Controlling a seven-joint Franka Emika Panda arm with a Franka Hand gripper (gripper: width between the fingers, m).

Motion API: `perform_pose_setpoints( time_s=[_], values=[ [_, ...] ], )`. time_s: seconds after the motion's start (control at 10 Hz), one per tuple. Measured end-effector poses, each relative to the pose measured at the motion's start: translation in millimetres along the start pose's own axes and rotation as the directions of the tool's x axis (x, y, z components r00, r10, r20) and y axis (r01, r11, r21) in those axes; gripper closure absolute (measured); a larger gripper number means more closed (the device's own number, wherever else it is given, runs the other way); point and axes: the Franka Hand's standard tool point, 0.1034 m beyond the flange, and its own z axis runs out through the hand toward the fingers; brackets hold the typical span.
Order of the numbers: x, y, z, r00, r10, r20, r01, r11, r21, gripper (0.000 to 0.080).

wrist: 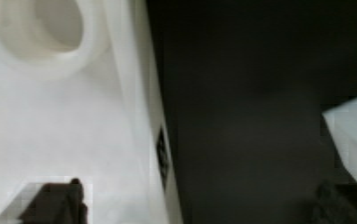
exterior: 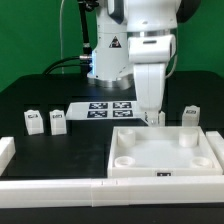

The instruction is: Assemble one leg

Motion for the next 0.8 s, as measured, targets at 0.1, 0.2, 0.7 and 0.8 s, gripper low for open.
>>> perform_pose_setpoints(
  time_s=[0.1, 0.2, 0.7, 0.8],
  values=[
    [4.1, -2.7, -7.0, 0.999, 0.033, -0.006, -0.033, 0.999, -0.018, 0.0151],
    [2.6, -4.1, -4.3, 0.999, 0.045, -0.006, -0.045, 0.999, -0.013, 0.0151],
    [1.9, -4.1, -2.6, 0.898, 0.44, -0.013, -0.44, 0.898, -0.002, 0.0151],
    [3.0, -5.0, -3.3, 0.804, 0.594, -0.04, -0.594, 0.804, -0.006, 0.0151]
  ],
)
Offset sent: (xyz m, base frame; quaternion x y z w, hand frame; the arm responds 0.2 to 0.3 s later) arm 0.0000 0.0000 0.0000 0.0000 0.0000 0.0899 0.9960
